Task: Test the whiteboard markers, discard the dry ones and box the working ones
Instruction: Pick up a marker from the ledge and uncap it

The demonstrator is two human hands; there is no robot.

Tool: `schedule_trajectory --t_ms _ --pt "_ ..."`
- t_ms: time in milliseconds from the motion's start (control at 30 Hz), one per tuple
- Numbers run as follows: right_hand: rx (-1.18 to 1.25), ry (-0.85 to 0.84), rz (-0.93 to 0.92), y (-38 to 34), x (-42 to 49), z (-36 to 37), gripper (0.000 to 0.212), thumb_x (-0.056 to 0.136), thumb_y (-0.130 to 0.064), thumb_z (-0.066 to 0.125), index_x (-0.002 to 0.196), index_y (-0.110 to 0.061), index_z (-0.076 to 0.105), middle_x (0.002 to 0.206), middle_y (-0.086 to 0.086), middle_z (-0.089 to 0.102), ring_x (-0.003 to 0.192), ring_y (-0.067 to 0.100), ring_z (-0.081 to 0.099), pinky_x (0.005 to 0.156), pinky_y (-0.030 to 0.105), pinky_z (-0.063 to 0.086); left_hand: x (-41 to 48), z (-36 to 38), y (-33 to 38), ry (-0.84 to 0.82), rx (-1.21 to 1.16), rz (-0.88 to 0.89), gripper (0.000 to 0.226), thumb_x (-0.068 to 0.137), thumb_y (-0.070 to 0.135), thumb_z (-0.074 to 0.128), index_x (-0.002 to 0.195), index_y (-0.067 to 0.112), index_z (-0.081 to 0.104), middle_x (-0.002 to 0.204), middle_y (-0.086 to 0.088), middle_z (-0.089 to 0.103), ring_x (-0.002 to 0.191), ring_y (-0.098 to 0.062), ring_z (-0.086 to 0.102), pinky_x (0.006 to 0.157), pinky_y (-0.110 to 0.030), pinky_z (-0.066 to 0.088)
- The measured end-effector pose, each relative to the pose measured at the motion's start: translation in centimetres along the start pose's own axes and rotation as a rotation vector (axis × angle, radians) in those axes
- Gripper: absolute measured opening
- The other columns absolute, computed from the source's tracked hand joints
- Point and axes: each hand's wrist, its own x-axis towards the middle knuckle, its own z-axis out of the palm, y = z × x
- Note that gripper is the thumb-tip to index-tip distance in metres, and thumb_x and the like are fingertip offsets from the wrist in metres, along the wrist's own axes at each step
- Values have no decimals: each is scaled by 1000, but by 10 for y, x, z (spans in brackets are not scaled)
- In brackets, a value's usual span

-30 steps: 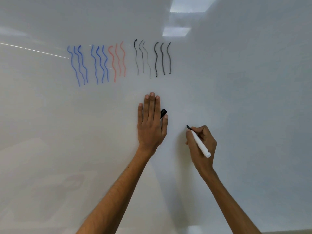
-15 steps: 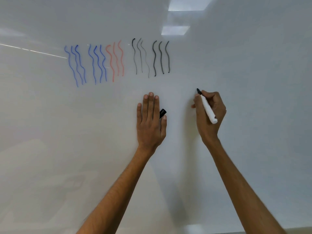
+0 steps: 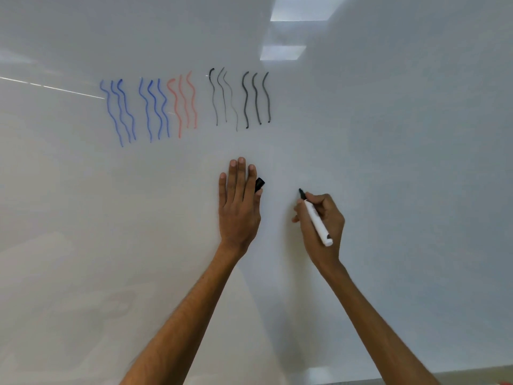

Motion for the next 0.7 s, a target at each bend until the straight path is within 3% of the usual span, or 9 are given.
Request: schedule_trajectory --t_ms 167,300,433,567,700 --pt "9 -111 99 -12 -9 -5 11 92 -5 68 103 -5 66 87 7 72 64 28 70 50 23 48 0 -8 3 35 -145 -32 42 102 12 52 141 -2 47 151 -21 39 144 -32 32 120 -51 22" --pt "20 -146 174 -30 -13 -12 17 89 -11 73 106 -11 70 89 6 73 67 28 73 47 28 46 -1 -23 3 -47 -241 -51 42 101 9 52 142 -1 45 153 -17 37 146 -31 28 120 -52 22" --pt "92 -137 264 -45 -20 -23 19 89 -7 72 107 -12 70 92 8 74 65 27 71 45 26 44 -15 -44 11 -165 -365 -171 37 100 9 53 137 4 53 151 -11 43 146 -22 30 121 -42 24" --pt "123 -174 367 -54 -33 -35 20 93 -17 68 111 -9 67 89 10 76 57 22 68 44 24 42 -41 -73 33 -370 -627 -317 29 97 9 58 126 13 64 124 2 67 119 -11 59 103 -38 48" --pt "72 -156 436 -54 -50 -46 20 95 -27 65 103 -10 72 87 7 77 56 20 68 49 23 49 -67 -86 50 -560 -752 -352 25 100 15 55 124 21 61 116 10 68 105 -3 63 94 -30 51"
